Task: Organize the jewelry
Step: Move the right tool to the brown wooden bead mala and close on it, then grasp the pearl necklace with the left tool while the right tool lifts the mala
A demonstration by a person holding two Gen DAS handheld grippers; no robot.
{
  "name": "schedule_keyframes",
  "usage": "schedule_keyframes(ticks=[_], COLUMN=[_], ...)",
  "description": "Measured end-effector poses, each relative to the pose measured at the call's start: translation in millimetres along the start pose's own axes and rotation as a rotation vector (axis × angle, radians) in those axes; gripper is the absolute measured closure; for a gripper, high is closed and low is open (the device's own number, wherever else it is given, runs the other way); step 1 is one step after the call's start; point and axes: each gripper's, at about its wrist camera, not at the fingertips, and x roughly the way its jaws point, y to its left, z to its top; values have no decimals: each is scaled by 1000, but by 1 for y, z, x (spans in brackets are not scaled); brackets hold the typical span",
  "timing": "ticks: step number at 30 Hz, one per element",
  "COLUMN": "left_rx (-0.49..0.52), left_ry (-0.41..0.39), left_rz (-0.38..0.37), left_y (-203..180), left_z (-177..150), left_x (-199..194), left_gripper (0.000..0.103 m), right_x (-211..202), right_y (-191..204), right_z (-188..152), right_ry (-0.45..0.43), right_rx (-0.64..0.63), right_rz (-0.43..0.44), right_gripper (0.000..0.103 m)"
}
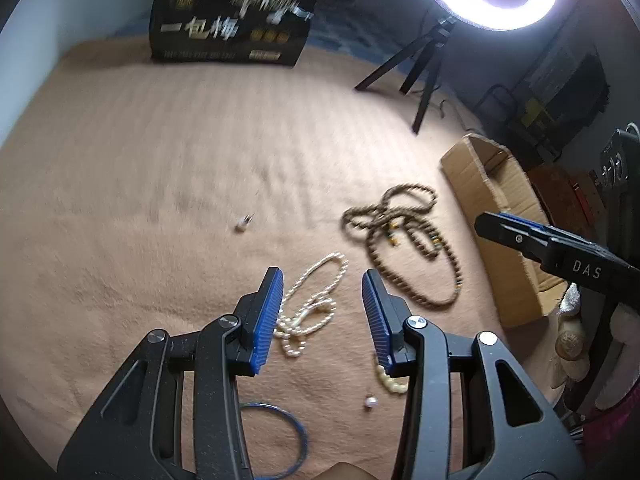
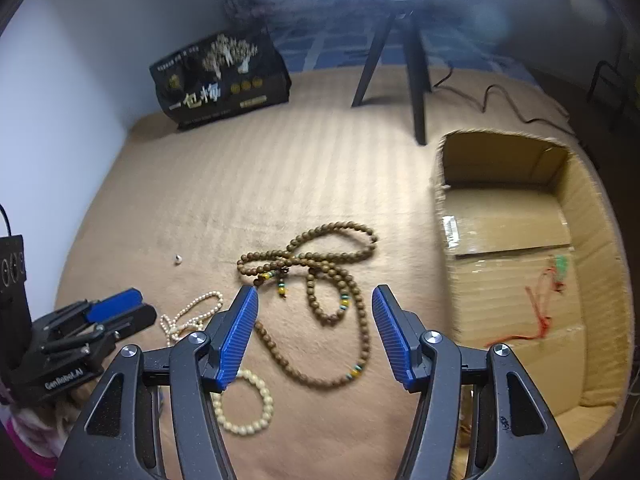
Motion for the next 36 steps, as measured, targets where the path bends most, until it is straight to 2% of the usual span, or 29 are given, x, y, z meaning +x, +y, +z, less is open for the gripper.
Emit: schedule_keyframes(ticks=[6, 12, 18, 22, 27, 29, 36], left_rx=[-17, -6, -6, 17, 40, 45, 51], left_ry=[43, 64, 71, 80, 92, 95, 96], left_rz=[-7, -12, -21, -15, -6, -2, -1], left_y=[13, 15, 13, 10, 7, 6, 5], left_z=[-2, -2, -1, -3, -3, -3, -1], left_x=[16, 26, 32, 37, 42, 44, 47], left_gripper=[61, 61, 61, 61, 61, 61, 61], right_x=[35, 59, 74, 82, 88, 91, 103], right_y=[4, -3, -15, -15, -6, -1, 21], right_z=[8, 14, 16, 18, 24, 26, 31], right_ry=[69, 105, 112, 117, 117, 122, 163], right_rx=[45, 97, 219, 267, 253, 236, 114], right_rz=[19, -8, 39, 29, -18, -39, -145], right_gripper=[39, 38, 34, 32, 29, 25, 22])
